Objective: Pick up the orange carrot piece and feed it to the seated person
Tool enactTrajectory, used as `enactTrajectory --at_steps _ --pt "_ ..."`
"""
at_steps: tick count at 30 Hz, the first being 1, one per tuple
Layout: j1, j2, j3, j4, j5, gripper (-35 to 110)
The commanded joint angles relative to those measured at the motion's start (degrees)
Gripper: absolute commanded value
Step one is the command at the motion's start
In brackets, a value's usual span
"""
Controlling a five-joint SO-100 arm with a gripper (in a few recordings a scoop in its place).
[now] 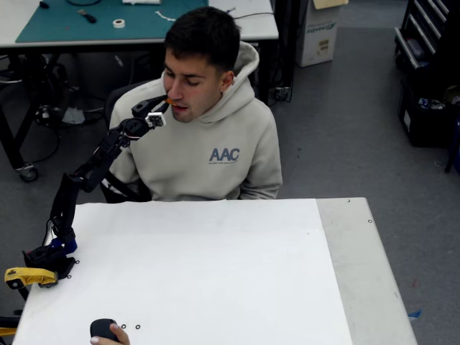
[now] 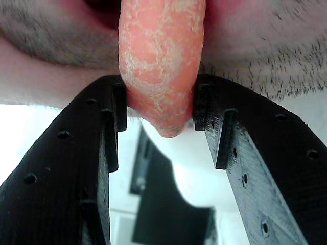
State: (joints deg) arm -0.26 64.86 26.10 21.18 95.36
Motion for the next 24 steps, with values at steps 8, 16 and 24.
enactTrajectory --at_steps 8,16,24 --pt "-1.0 1.1 -3.1 -1.1 1.1 -2" --pt "-0.4 1.1 -3.1 -1.1 0.1 -2" --pt "-0.2 1.4 -3.1 -1.1 0.0 5"
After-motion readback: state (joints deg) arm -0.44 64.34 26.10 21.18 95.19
